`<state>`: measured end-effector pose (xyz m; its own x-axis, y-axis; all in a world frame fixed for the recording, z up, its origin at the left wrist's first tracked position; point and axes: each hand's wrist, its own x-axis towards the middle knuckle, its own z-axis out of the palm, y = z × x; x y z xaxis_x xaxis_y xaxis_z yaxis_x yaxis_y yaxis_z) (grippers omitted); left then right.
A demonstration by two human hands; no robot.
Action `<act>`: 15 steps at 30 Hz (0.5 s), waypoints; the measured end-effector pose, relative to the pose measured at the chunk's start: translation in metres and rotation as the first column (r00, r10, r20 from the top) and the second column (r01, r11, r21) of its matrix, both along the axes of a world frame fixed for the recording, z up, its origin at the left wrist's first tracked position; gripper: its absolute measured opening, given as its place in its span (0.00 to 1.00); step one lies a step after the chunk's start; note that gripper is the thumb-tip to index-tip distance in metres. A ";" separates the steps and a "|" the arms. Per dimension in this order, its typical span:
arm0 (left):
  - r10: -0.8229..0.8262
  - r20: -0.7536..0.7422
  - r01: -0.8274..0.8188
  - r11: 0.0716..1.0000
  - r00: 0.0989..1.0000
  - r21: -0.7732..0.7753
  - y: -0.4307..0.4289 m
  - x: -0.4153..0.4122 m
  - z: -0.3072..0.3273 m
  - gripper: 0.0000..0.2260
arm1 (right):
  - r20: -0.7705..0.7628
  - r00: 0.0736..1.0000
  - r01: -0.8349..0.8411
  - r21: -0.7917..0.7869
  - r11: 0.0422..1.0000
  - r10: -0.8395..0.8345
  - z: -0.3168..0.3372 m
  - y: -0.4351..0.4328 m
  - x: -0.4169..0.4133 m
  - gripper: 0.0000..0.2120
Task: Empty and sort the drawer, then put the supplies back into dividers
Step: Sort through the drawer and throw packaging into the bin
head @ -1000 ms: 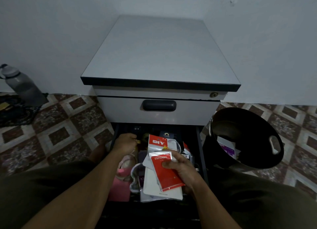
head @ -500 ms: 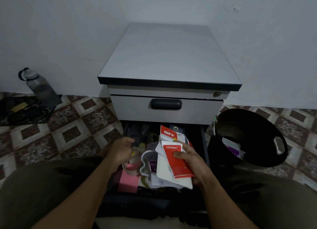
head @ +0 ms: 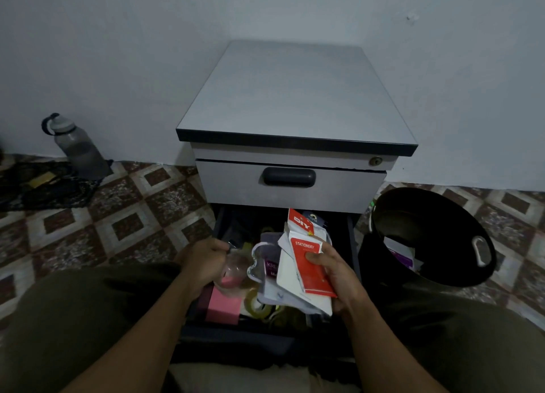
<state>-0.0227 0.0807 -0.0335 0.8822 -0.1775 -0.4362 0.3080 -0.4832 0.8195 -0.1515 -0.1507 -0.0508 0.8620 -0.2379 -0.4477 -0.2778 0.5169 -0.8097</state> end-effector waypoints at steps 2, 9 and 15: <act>-0.036 -0.119 0.022 0.992 0.992 -0.121 -0.007 -0.010 0.003 0.13 | -0.007 1.000 -0.025 0.000 1.000 0.025 -0.002 0.002 0.001 0.24; -0.226 -0.321 0.068 0.897 0.920 -0.437 -0.021 -0.023 0.007 0.15 | -0.062 0.995 -0.082 -0.004 0.997 0.082 -0.004 0.013 0.000 0.20; -0.369 -0.247 0.160 0.787 0.896 -0.595 -0.027 -0.026 0.006 0.31 | -0.049 0.987 -0.157 -0.043 0.987 0.155 -0.003 0.021 0.006 0.22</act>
<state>-0.0483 0.0539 -0.0276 0.5812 -0.6808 -0.4458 0.5381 -0.0894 0.8381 -0.1459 -0.1302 -0.0539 0.8691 -0.1236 -0.4790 -0.3892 0.4268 -0.8163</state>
